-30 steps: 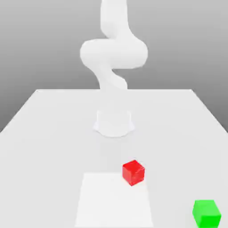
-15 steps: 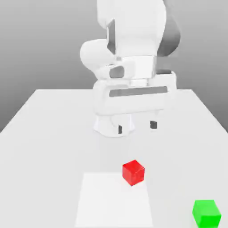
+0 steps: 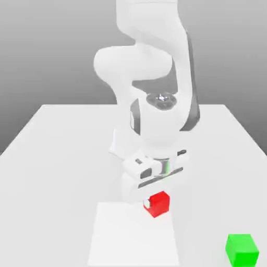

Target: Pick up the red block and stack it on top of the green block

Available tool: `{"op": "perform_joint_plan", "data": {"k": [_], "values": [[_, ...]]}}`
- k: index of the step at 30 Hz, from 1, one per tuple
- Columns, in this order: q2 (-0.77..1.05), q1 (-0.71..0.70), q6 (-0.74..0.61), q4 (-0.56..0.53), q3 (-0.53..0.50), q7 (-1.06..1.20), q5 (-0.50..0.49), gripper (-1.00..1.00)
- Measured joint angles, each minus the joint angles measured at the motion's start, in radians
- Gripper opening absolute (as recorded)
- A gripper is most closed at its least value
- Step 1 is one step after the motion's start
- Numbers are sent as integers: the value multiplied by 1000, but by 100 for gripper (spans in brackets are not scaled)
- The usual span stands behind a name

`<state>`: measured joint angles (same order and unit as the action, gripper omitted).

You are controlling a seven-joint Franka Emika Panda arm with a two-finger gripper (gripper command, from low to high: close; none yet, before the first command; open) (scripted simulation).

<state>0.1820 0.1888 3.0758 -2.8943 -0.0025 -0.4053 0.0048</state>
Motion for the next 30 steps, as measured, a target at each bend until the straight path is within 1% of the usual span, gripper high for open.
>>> {"op": "perform_joint_plan", "data": {"k": [3,9,11,16,26,28,30], "values": [[-62,0,-53,-9,0,-2,-3,-100],[-263,2,-231,-31,0,-2,-5,-100],[-254,18,-273,18,13,21,5,-100],[-167,87,-359,192,36,80,12,-100],[29,171,-526,554,101,156,-36,-100],[88,182,-502,587,102,154,-51,-100],[157,191,-444,598,94,147,-65,-100]]}}
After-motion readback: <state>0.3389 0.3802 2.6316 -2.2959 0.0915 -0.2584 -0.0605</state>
